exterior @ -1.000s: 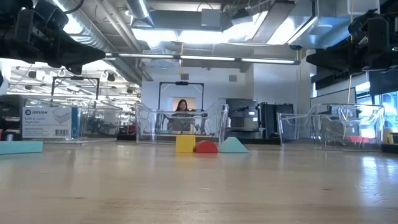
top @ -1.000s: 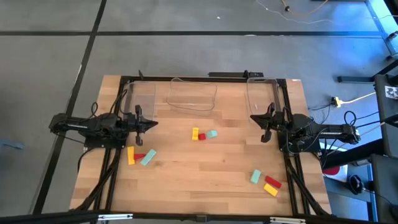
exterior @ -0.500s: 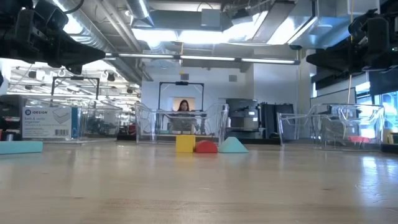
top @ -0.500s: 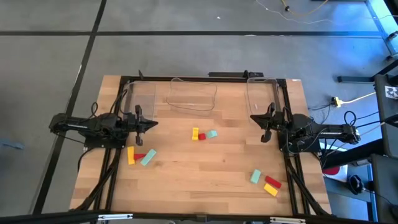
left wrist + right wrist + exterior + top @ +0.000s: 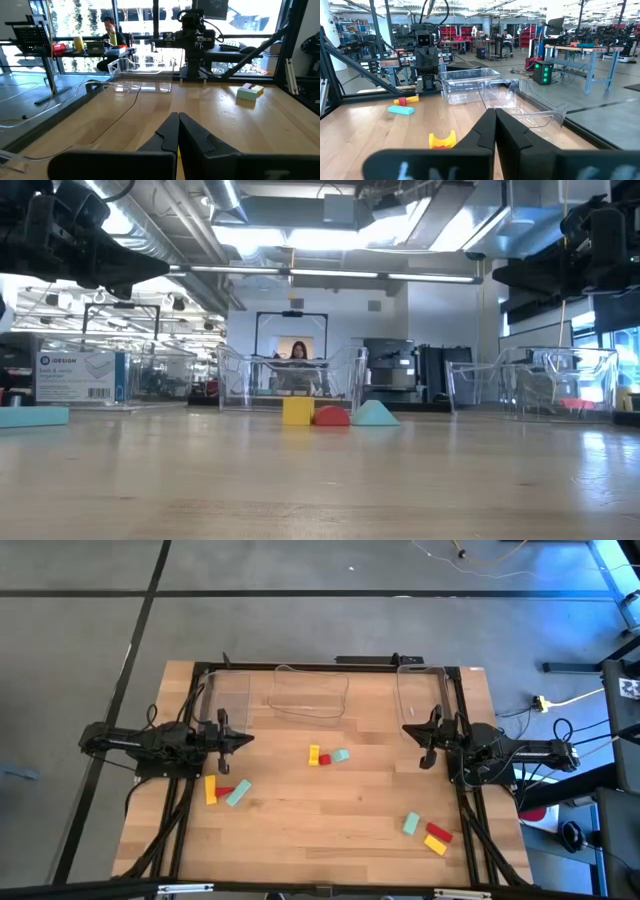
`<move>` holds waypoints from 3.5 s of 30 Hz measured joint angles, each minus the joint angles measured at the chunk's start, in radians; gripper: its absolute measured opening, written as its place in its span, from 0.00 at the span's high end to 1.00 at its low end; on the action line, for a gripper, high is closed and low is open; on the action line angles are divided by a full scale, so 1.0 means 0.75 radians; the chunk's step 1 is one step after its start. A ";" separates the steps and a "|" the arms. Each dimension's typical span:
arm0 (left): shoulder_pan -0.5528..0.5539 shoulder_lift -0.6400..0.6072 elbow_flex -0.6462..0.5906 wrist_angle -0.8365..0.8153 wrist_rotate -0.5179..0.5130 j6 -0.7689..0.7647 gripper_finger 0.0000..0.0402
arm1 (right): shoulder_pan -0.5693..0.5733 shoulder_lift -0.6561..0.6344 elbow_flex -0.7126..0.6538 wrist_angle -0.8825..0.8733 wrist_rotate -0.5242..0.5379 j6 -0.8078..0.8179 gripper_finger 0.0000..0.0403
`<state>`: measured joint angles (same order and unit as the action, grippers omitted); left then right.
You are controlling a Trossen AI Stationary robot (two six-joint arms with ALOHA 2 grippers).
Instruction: Sort & place blocks by color
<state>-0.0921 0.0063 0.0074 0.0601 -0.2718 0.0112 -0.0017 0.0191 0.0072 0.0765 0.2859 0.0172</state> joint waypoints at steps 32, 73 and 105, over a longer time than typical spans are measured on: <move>0.000 0.000 0.000 0.000 0.000 0.000 1.00 | 0.001 0.000 0.000 0.000 0.000 0.000 0.97; 0.000 0.000 0.000 0.000 0.000 0.000 1.00 | 0.000 0.001 0.000 0.256 -0.011 0.183 0.97; 0.000 0.000 0.000 0.000 0.000 0.000 1.00 | 0.381 1.009 0.950 -1.124 -0.663 1.087 0.31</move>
<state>-0.0923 0.0063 0.0076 0.0601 -0.2718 0.0110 0.2838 0.7757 0.7194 -0.7664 -0.2113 0.8325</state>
